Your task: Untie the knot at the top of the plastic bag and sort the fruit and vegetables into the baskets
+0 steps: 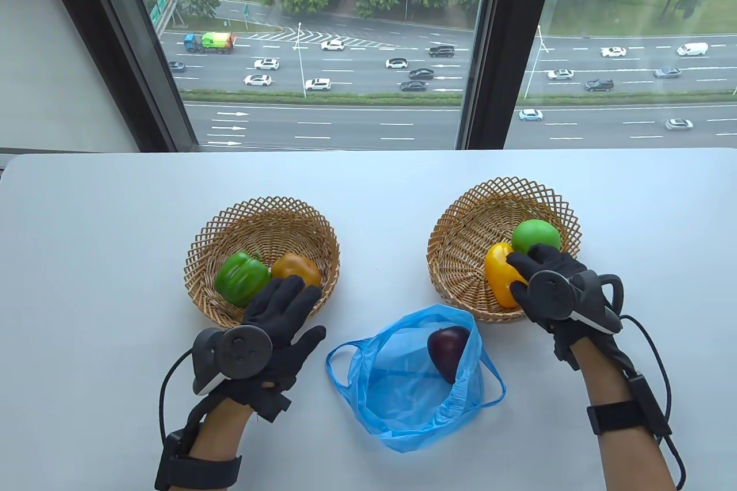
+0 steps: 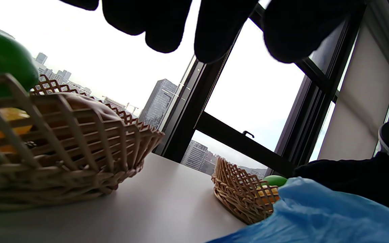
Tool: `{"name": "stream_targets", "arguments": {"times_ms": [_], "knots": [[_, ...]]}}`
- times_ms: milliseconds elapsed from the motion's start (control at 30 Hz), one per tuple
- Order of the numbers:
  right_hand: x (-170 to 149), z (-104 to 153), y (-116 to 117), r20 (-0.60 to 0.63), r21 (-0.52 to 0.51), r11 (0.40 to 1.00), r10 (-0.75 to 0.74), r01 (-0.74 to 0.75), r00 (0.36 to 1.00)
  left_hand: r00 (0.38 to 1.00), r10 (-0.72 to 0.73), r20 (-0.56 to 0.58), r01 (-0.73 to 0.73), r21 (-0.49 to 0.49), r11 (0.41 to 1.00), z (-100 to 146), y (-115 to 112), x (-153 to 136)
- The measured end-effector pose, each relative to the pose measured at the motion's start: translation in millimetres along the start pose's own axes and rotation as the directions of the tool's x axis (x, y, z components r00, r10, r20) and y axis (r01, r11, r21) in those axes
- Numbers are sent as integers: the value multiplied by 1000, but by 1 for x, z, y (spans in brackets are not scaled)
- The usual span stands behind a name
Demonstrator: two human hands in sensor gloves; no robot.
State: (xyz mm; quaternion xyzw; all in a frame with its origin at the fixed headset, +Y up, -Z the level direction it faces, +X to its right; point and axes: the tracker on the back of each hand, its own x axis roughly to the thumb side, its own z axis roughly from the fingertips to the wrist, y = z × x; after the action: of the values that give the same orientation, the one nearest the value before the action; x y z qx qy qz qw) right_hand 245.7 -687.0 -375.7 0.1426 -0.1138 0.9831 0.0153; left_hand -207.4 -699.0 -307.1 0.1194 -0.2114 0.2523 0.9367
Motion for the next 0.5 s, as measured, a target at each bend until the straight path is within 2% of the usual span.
{"name": "stream_targets", "arguments": {"times_ms": [133, 300, 433, 500], "knots": [[21, 3, -22, 55, -91, 996, 25, -20, 998, 1000, -2, 2, 2, -3, 1000, 0, 0, 0], [66, 18, -69, 154, -199, 980, 27, 4, 988, 1000, 3, 8, -3, 9, 1000, 0, 3, 1], [110, 36, -94, 226, -249, 964, 155, -97, 962, 1000, 9, 8, -9, 6, 1000, 0, 2, 1], [131, 47, -97, 276, -285, 952, 194, -112, 941, 1000, 10, 8, -10, 2, 1000, 0, 2, 1]]}}
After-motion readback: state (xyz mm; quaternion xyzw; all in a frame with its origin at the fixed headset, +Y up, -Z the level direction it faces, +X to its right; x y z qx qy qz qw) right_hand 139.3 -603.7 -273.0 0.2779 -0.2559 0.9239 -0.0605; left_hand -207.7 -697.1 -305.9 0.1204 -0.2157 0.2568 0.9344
